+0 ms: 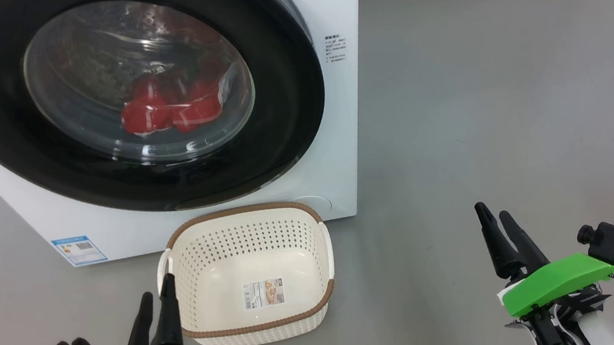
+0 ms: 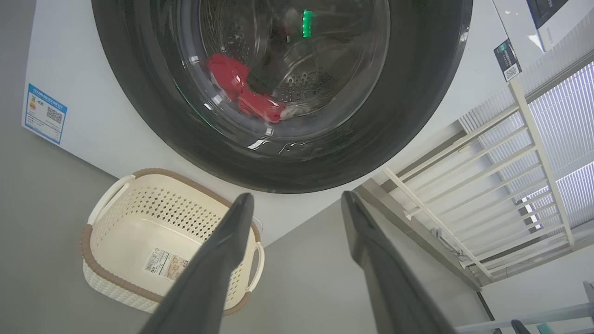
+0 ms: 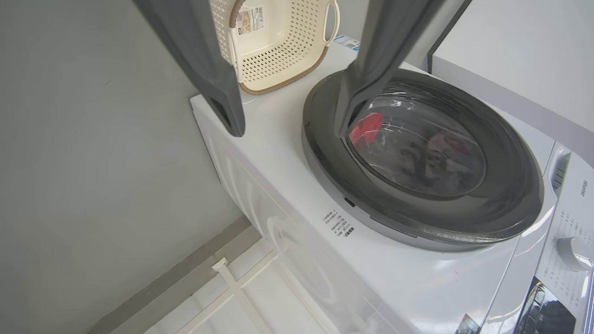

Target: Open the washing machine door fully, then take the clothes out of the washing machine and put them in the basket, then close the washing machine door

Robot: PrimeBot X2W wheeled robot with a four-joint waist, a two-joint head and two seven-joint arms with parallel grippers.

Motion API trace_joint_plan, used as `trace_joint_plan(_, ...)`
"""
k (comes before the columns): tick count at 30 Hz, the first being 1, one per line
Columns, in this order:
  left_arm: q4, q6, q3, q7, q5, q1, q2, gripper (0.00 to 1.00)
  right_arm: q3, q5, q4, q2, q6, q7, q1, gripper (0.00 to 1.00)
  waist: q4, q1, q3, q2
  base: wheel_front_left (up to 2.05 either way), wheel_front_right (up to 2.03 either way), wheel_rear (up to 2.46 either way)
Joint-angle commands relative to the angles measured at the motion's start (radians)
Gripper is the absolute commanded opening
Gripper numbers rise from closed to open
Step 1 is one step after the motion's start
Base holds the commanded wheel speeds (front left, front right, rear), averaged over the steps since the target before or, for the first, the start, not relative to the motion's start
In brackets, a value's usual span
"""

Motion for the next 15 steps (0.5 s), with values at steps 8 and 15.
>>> trace_joint_plan(8,-0.046,0.03,0.0,-0.035,0.162,-0.053,0.018,1.0,0.018,-0.182,-0.051,-0.012,0.0,-0.036,-0.066,1.0,-0.002,-0.0001,-0.002,0.0,0.0,0.0,0.0)
trace_joint_plan(15,-0.054,0.04,-0.01,-0.053,0.263,-0.06,0.02,1.0,0.022,-0.299,-0.058,-0.014,-0.001,-0.054,-0.072,1.0,-0.003,-0.0001,-0.001,0.0,0.0,0.0,0.0)
